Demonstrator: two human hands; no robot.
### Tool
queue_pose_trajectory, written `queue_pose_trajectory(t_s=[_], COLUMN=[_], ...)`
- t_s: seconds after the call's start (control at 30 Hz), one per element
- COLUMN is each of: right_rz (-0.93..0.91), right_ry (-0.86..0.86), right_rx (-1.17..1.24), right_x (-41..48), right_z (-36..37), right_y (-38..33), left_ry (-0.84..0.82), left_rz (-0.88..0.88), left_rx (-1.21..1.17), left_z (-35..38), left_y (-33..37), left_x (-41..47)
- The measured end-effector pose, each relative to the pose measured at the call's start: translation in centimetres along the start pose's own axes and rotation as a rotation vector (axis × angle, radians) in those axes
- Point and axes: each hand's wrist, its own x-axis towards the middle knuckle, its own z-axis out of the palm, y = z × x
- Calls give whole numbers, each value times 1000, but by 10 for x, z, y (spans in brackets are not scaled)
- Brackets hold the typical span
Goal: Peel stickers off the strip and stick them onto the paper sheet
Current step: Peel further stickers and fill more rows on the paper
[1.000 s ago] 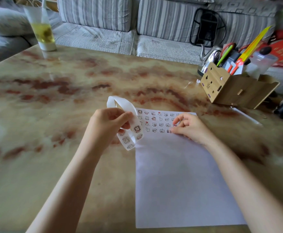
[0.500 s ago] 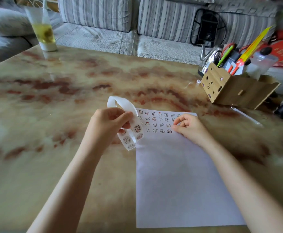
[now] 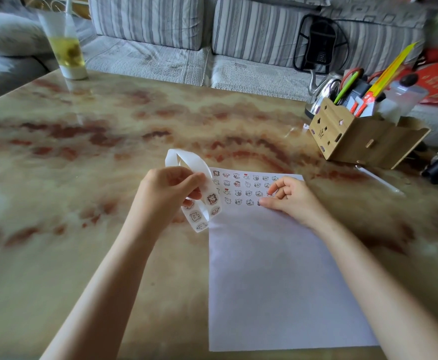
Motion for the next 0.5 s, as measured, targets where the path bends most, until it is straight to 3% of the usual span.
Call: queue_pose_trajectory(t_s=[0.5], right_rz=[-9], right_ry=[13], right_rx=[25], right_x=[-1], right_z=[2], right_y=[1], left_ry=[-8], left_rz=[16], left_rx=[-27], left_z=[3], left_y=[3], left_x=[-2])
